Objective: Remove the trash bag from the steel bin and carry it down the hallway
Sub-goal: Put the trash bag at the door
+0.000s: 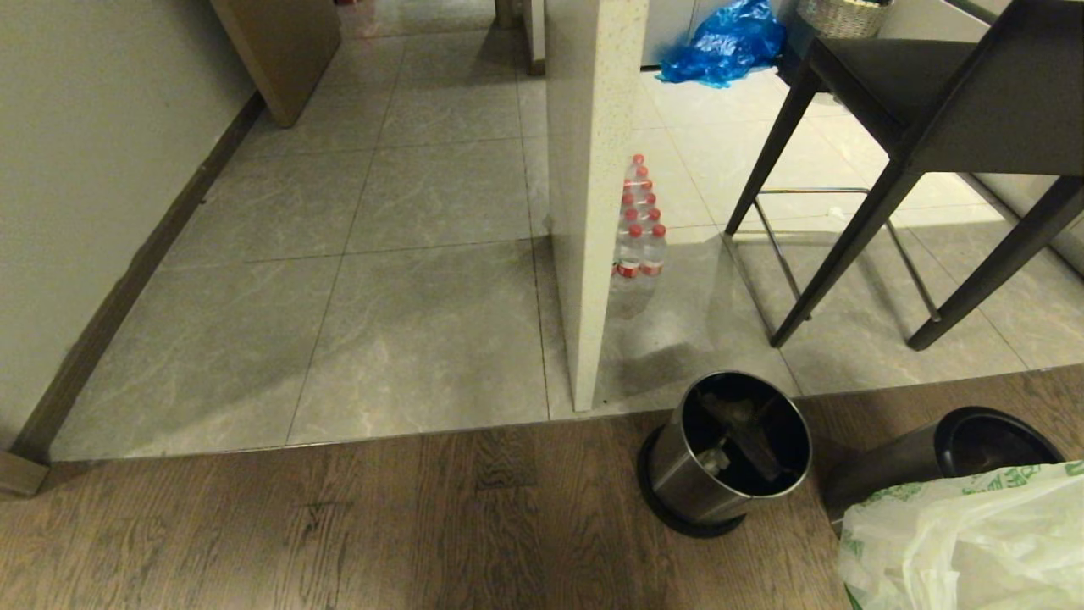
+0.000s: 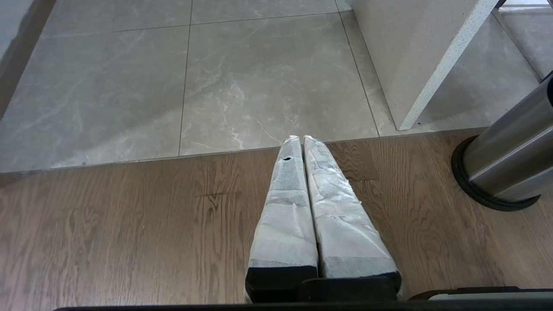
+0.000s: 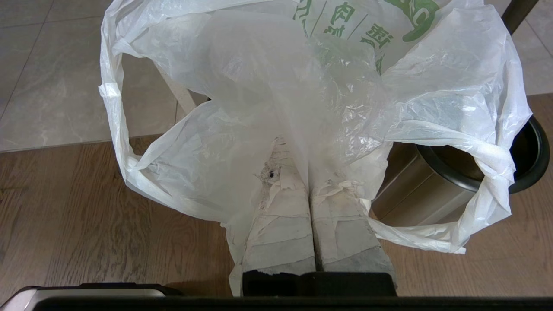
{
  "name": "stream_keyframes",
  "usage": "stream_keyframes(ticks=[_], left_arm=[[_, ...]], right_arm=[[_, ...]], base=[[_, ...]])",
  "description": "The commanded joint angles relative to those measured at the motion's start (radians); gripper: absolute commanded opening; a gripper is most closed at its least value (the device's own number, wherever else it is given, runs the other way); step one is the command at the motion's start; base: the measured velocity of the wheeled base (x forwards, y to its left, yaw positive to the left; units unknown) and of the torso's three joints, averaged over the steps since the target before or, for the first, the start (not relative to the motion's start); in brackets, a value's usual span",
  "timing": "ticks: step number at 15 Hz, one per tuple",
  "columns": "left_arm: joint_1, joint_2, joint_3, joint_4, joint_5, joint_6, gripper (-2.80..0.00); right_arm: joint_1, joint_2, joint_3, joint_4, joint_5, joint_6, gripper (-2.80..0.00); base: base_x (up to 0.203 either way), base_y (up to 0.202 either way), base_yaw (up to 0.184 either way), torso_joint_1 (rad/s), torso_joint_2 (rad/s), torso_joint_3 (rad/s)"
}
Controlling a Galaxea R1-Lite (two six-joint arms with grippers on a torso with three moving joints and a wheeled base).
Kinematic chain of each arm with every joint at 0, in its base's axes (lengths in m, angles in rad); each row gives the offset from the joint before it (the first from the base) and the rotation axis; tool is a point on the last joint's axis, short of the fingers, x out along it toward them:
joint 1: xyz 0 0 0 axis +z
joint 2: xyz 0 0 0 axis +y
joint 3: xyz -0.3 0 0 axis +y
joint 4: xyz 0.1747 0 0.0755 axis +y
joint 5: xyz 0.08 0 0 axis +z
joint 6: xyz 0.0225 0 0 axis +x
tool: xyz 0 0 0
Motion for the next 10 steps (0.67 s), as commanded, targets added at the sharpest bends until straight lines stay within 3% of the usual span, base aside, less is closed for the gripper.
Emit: stream_keyframes(ticks=[1, 10], left_arm=[[0.0, -0.002, 0.0, 0.0, 0.0, 0.0, -2.8], [0.0, -0.002, 0.0, 0.0, 0.0, 0.0, -2.8]], right_arm=[[0.0, 0.002, 0.0, 0.0, 0.0, 0.0, -2.8], [0.0, 0.002, 0.0, 0.0, 0.0, 0.001, -2.8]], base=[[0.0, 0.0, 0.0, 0.0, 0.0, 0.0], [0.0, 0.0, 0.0, 0.0, 0.0, 0.0]])
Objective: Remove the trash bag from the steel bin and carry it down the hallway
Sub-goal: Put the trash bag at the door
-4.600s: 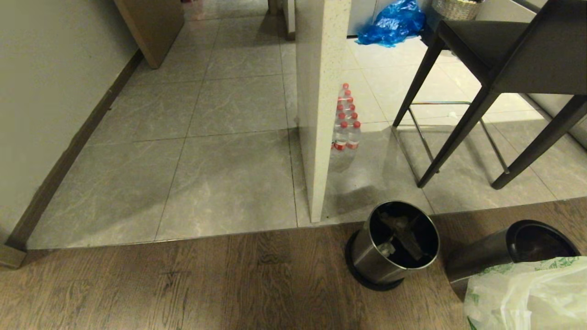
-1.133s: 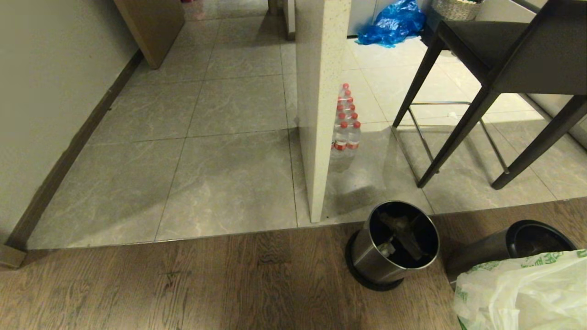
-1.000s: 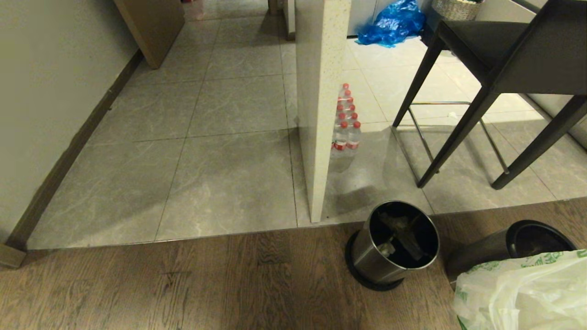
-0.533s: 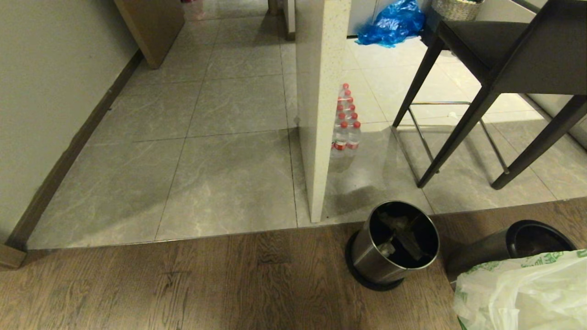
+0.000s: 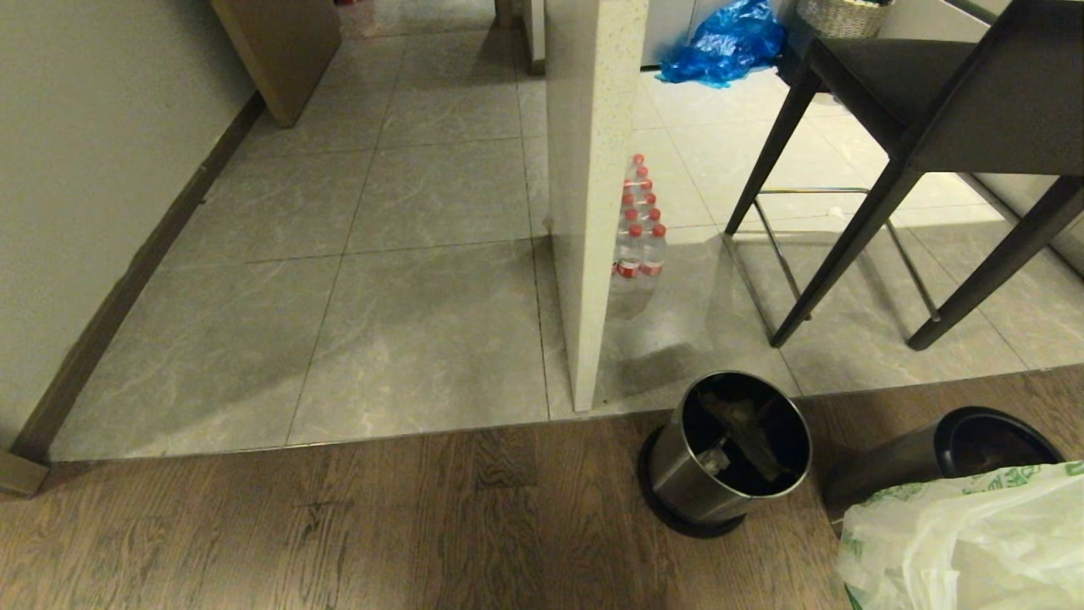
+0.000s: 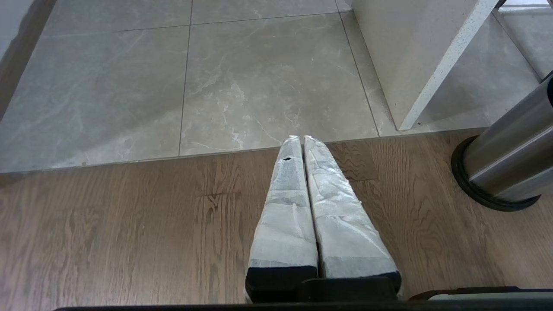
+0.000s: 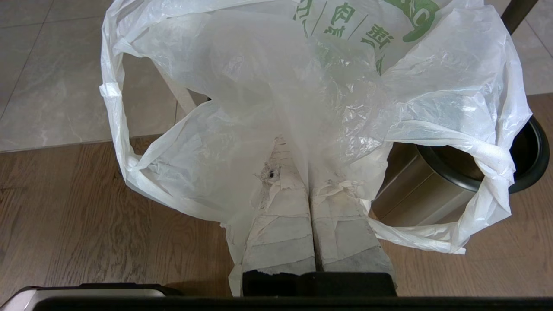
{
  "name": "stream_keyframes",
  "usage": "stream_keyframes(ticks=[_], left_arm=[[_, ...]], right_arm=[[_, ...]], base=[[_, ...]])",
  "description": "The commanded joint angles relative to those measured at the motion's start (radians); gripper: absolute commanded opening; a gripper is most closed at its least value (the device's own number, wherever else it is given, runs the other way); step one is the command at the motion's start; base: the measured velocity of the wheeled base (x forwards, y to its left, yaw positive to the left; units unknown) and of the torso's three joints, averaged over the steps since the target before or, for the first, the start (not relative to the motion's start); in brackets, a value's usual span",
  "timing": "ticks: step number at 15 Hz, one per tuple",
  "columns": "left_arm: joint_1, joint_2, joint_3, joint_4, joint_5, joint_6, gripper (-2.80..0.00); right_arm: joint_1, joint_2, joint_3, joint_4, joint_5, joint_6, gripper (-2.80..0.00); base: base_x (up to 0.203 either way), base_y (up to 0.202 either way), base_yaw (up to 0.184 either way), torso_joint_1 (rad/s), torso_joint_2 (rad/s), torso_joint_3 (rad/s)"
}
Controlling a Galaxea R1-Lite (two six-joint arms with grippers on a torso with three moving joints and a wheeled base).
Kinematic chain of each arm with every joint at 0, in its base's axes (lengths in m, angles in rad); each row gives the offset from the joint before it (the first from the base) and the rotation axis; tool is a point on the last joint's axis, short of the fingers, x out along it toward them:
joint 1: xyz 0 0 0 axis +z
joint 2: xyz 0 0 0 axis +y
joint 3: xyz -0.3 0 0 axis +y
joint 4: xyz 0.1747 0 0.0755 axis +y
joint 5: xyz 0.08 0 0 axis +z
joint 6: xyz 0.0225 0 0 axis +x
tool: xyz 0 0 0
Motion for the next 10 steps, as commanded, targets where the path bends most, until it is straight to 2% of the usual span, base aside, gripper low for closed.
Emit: stream_keyframes(ticks=[1, 10], left_arm=[[0.0, -0.002, 0.0, 0.0, 0.001, 0.0, -2.8], [0.0, -0.002, 0.0, 0.0, 0.001, 0.0, -2.8]], right_arm=[[0.0, 0.002, 0.0, 0.0, 0.0, 0.0, -2.8], [0.002, 0.002, 0.0, 0.0, 0.0, -0.001, -2.8]], base=[[0.0, 0.0, 0.0, 0.0, 0.0, 0.0], [0.0, 0.0, 0.0, 0.0, 0.0, 0.0]])
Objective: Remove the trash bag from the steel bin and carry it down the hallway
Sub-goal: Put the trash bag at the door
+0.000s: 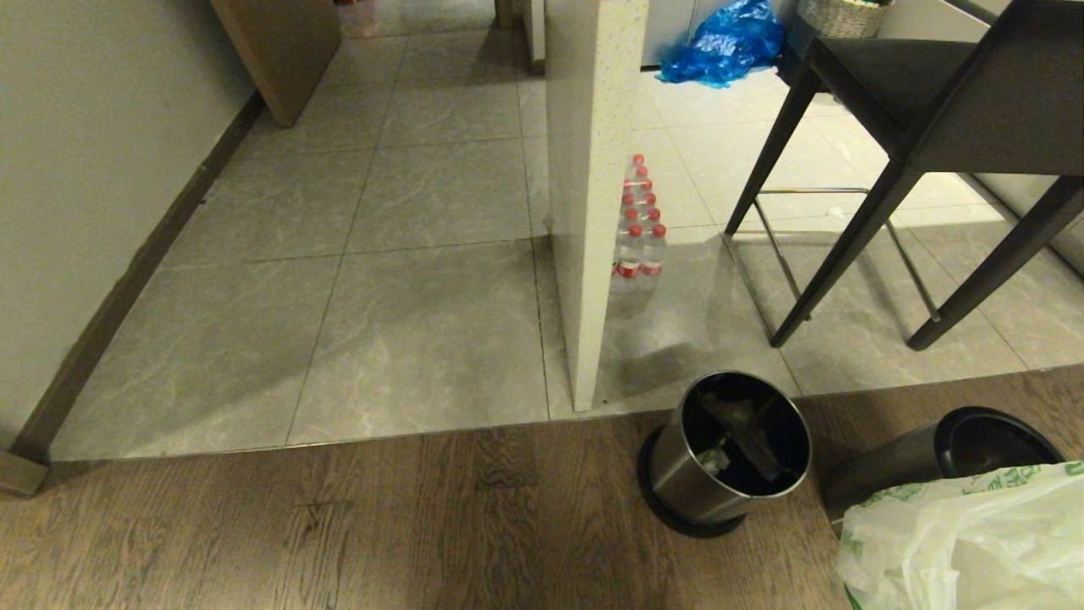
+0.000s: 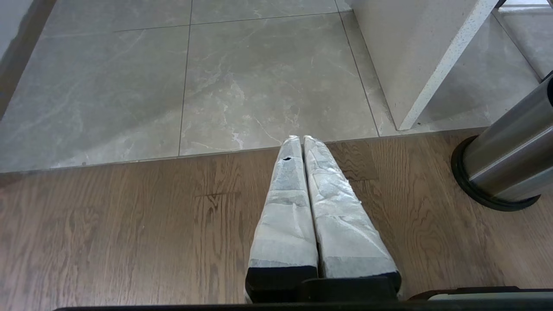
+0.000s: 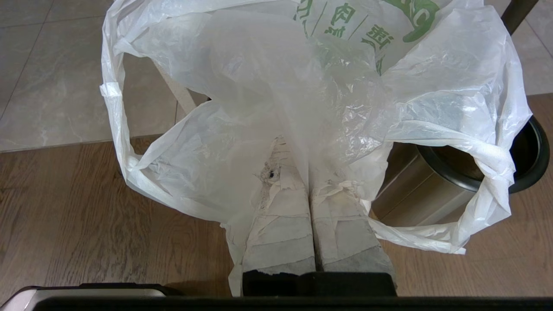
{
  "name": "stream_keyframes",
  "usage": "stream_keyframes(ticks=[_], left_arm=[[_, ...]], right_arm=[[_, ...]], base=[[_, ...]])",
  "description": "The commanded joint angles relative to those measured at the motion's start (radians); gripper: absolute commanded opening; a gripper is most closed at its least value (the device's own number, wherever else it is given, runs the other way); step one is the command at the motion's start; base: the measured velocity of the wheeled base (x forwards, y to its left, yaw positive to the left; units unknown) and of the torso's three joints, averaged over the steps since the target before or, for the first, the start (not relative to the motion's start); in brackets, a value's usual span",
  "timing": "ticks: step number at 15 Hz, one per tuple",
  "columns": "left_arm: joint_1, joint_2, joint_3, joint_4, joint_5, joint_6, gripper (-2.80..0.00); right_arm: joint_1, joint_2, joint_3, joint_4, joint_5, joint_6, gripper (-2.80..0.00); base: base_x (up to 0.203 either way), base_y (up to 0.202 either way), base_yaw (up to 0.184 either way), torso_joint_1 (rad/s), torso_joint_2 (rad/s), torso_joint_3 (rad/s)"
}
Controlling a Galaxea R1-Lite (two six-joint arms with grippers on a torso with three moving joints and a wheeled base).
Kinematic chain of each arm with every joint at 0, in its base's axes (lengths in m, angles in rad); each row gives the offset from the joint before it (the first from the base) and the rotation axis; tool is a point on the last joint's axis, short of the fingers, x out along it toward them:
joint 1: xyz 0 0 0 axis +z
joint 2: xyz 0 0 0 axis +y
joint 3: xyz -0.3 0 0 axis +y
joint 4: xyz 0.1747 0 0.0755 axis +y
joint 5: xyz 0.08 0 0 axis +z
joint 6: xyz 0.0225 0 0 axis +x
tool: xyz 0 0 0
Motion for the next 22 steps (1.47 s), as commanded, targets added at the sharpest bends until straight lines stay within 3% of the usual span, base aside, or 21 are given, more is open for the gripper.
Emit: stream_keyframes(ticks=[1, 19, 22], left_arm=[[0.0, -0.002, 0.0, 0.0, 0.0, 0.0, -2.8], [0.0, 0.0, 0.0, 0.0, 0.0, -0.001, -2.8], [0.0, -0.001, 0.0, 0.0, 0.0, 0.0, -2.8]], right_arm=[[0.0, 0.001, 0.0, 0.0, 0.0, 0.0, -2.8], [0.0, 0.001, 0.0, 0.0, 0.0, -0.001, -2.8], [0.0, 0.001, 0.0, 0.0, 0.0, 0.0, -2.8]], base=[[0.0, 0.0, 0.0, 0.0, 0.0, 0.0], [0.0, 0.0, 0.0, 0.0, 0.0, 0.0], [0.003, 0.127, -0.01, 0.001, 0.0, 0.003]])
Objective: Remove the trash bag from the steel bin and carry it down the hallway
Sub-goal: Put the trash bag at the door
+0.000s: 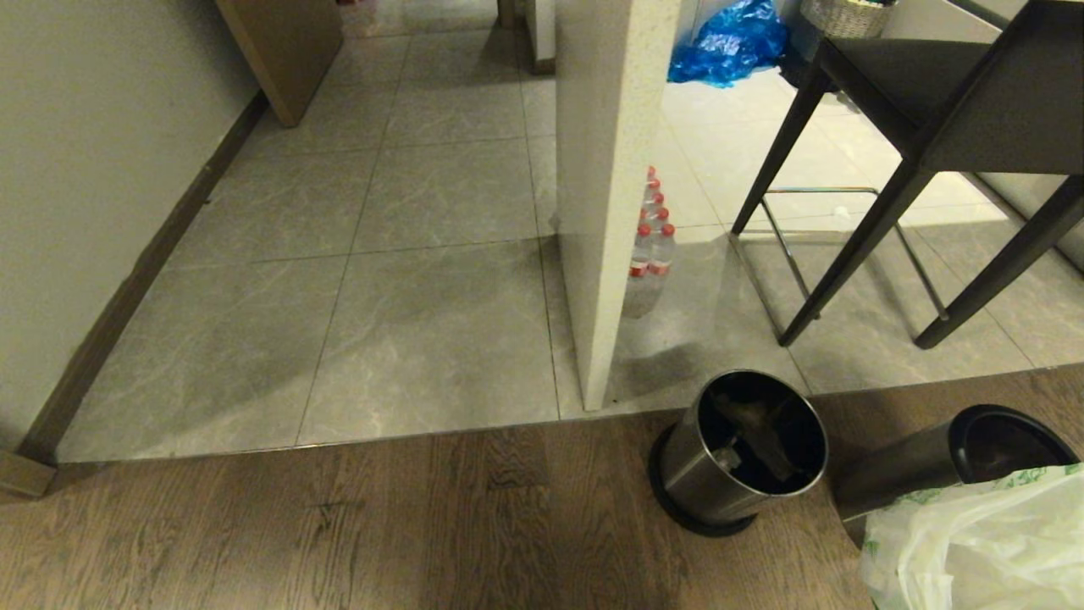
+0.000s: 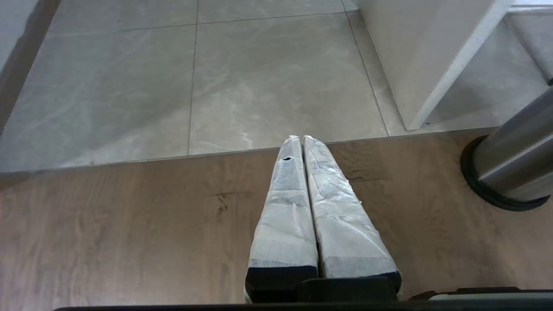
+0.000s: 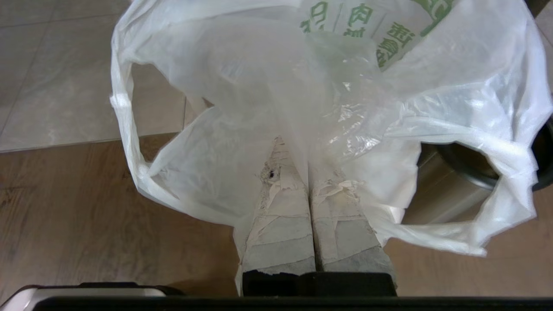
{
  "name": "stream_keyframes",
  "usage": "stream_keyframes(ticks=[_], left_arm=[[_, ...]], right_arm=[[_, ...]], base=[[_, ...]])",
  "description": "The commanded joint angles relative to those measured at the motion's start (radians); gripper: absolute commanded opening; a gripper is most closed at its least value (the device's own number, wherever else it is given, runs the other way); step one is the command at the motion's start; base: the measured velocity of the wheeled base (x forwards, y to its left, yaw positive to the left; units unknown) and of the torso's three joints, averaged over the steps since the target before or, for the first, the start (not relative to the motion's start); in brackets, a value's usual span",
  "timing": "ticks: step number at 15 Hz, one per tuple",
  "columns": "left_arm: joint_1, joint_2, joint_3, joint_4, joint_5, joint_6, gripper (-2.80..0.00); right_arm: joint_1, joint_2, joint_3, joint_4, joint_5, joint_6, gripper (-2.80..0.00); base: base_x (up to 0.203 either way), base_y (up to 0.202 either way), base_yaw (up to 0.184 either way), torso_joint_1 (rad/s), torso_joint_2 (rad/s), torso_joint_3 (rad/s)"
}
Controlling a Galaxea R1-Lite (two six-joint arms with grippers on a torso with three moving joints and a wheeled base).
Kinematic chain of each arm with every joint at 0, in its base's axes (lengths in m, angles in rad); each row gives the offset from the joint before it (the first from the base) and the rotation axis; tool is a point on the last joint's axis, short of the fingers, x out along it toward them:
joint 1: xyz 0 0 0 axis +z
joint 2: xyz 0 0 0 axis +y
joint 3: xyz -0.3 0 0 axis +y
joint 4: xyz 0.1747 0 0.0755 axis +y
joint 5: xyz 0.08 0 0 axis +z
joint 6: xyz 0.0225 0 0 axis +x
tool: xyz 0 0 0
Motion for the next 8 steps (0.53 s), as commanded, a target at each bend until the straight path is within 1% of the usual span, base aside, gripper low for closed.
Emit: stream_keyframes(ticks=[1, 8], left_arm=[[0.0, 0.0, 0.0, 0.0, 0.0, 0.0, -2.8], [0.0, -0.001, 0.0, 0.0, 0.0, 0.0, -2.8]], right_arm=[[0.001, 0.001, 0.0, 0.0, 0.0, 0.001, -2.8], [0.003, 0.001, 0.0, 0.0, 0.0, 0.001, -2.8]], base=[[0.0, 0.193, 0.002, 0.002, 0.01, 0.006], [0.0, 0.193, 0.0, 0.003, 0.0, 0.002]])
